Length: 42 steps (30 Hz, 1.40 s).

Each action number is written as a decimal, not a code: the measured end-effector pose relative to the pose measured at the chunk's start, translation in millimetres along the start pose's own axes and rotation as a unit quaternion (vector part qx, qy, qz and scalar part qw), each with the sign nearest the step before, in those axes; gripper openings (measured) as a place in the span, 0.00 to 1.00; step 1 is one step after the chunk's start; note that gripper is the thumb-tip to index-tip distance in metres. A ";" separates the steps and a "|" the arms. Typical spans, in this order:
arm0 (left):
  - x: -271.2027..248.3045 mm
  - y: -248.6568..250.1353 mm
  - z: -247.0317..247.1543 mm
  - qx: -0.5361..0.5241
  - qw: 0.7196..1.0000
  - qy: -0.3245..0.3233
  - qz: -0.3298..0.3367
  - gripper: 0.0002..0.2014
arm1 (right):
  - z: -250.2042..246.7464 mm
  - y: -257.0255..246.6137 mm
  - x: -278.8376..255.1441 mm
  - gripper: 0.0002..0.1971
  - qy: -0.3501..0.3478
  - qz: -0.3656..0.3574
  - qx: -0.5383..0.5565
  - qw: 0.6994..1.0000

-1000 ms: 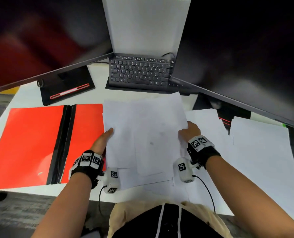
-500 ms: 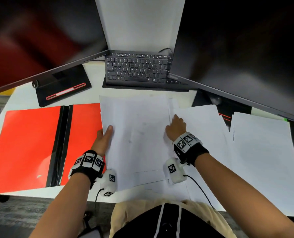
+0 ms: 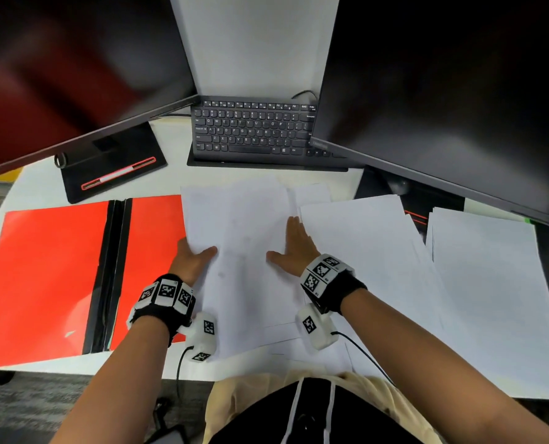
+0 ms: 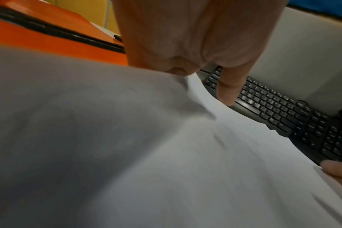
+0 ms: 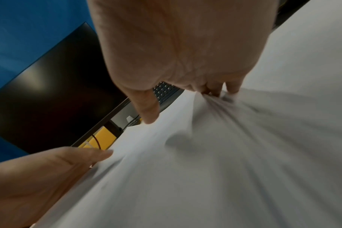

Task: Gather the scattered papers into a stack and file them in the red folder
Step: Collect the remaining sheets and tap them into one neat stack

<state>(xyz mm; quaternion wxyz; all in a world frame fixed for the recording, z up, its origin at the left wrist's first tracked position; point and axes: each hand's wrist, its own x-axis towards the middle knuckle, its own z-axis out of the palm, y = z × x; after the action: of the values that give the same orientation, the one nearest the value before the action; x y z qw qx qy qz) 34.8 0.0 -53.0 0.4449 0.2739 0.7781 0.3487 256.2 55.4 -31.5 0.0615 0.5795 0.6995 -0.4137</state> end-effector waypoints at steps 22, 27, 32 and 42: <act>12.3 2.8 6.4 0.052 0.998 0.014 -0.044 0.35 | -104.1 162.4 -66.7 0.32 0.170 0.327 0.146 0.918; 17.6 -4.6 4.0 0.037 0.998 0.010 -0.045 0.35 | -103.7 154.5 -69.1 0.28 0.210 0.295 0.151 0.920; 17.8 -4.6 4.3 0.027 0.999 0.006 -0.047 0.36 | -94.9 145.4 -69.3 0.20 0.287 0.246 0.069 0.923; 15.9 -4.4 0.6 0.038 0.999 -0.014 -0.032 0.37 | -112.4 114.9 -86.4 0.15 0.262 0.146 0.031 0.954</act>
<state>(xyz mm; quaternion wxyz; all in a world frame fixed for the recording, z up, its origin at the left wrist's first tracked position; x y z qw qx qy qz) 27.6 9.2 -64.6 0.4561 0.2704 0.7926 0.3010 427.2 61.2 32.1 -0.0825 0.7647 0.5858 -0.2556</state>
